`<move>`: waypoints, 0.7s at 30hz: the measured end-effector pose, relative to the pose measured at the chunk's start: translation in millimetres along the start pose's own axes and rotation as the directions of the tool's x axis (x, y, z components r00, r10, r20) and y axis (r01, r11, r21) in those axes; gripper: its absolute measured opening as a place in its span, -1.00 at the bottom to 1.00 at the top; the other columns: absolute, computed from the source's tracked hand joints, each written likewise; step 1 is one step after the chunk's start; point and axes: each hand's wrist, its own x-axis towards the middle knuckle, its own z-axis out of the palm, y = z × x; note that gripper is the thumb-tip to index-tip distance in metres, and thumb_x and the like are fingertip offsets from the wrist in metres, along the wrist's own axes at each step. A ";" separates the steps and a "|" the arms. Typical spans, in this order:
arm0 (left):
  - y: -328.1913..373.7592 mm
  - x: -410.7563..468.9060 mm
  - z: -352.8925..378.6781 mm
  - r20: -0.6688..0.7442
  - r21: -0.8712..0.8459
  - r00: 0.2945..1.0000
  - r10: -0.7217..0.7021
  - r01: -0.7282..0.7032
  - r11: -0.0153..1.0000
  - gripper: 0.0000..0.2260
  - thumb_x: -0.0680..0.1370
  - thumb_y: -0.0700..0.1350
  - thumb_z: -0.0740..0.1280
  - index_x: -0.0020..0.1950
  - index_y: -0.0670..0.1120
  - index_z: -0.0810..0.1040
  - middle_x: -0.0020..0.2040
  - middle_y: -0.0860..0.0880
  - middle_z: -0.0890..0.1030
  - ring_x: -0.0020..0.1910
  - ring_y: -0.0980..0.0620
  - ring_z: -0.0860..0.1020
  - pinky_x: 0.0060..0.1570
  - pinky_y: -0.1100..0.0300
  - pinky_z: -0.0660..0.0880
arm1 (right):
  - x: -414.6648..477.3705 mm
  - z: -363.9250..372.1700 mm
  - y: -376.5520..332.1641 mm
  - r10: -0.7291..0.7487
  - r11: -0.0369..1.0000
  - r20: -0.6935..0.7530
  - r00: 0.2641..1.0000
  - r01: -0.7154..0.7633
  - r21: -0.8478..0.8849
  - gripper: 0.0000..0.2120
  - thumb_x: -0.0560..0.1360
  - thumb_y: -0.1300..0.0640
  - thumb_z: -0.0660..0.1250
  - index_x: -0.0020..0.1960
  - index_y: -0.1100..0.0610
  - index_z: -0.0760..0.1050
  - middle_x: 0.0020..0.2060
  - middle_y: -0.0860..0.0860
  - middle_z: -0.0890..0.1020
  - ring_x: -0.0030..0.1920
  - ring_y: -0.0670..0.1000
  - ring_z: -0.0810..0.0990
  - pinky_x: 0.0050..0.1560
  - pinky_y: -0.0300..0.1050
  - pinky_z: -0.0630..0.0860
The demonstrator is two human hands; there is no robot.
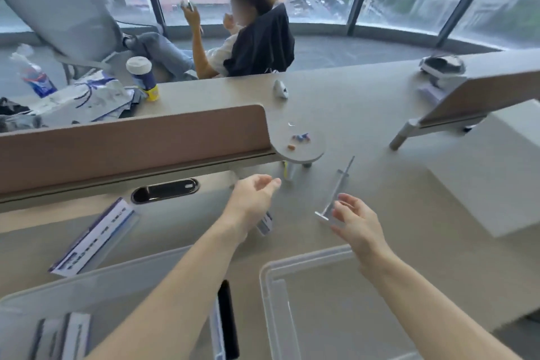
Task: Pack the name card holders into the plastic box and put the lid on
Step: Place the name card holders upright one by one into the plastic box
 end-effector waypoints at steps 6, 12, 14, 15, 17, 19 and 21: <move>-6.8 45.1 127.8 0.121 0.163 0.989 -0.081 0.060 0.985 -0.42 0.53 0.08 0.47 0.47 -0.14 0.48 0.40 -0.07 0.57 0.34 0.02 0.54 0.32 0.20 0.41 | 89.3 -86.4 19.5 0.043 0.998 -0.051 0.998 -0.045 -0.042 -0.67 0.62 0.21 0.27 0.38 0.18 0.46 0.23 0.10 0.57 0.17 0.03 0.55 0.04 -0.02 0.52; -36.1 82.7 188.2 0.065 0.334 0.988 -0.142 0.113 0.936 -0.19 0.43 0.05 0.58 0.59 -0.09 0.30 0.54 -0.06 0.42 0.51 -0.04 0.40 0.40 0.18 0.31 | 168.4 -106.4 35.5 0.066 0.993 -0.028 0.997 -0.069 -0.092 -0.65 0.62 0.20 0.27 0.39 0.12 0.44 0.16 0.02 0.58 0.10 -0.02 0.55 0.33 0.11 0.51; -47.8 103.6 197.8 0.025 0.390 0.994 -0.109 0.091 0.916 -0.19 0.41 0.01 0.59 0.58 -0.08 0.32 0.51 -0.06 0.46 0.49 -0.05 0.42 0.40 0.18 0.32 | 192.4 -104.8 43.9 0.063 0.994 -0.025 0.998 -0.065 -0.092 -0.65 0.62 0.21 0.27 0.40 0.14 0.43 0.10 0.00 0.57 0.07 -0.02 0.54 0.33 0.12 0.50; -54.4 114.6 203.0 0.016 0.405 0.997 -0.082 0.068 0.912 -0.21 0.41 -0.01 0.60 0.57 -0.07 0.35 0.49 -0.06 0.48 0.48 -0.04 0.44 0.39 0.19 0.32 | 203.3 -103.6 49.4 0.061 0.994 -0.024 0.998 -0.062 -0.093 -0.65 0.62 0.22 0.27 0.40 0.15 0.43 0.08 -0.01 0.57 0.05 -0.02 0.54 0.31 0.10 0.50; -66.4 135.4 214.4 0.026 0.412 1.000 -0.016 0.004 0.911 -0.34 0.43 -0.07 0.58 0.49 -0.06 0.47 0.42 -0.04 0.56 0.42 -0.02 0.50 0.38 0.20 0.36 | 223.0 -100.6 60.9 0.061 0.994 -0.025 0.998 -0.063 -0.092 -0.65 0.61 0.22 0.28 0.39 0.13 0.43 0.06 -0.02 0.57 0.05 -0.02 0.54 0.29 0.09 0.50; -79.0 151.2 220.5 0.043 0.414 0.997 0.066 -0.078 0.907 -0.60 0.48 -0.13 0.53 0.32 -0.05 0.63 0.25 -0.03 0.68 0.28 -0.02 0.62 0.30 0.14 0.50 | 238.0 -96.8 72.8 0.071 0.992 -0.011 0.997 -0.072 -0.105 -0.64 0.60 0.22 0.30 0.39 0.12 0.43 0.12 0.01 0.57 0.08 0.00 0.55 0.31 0.10 0.51; -92.7 162.2 217.6 0.009 0.381 0.991 0.137 -0.130 0.915 -0.84 0.52 -0.17 0.45 0.07 0.01 0.73 -0.04 -0.04 0.76 -0.02 -0.06 0.71 0.03 0.04 0.63 | 249.5 -94.9 83.3 0.082 0.989 -0.004 0.997 -0.082 -0.125 -0.61 0.59 0.22 0.33 0.41 0.12 0.41 0.20 0.05 0.57 0.14 0.02 0.56 0.32 0.09 0.51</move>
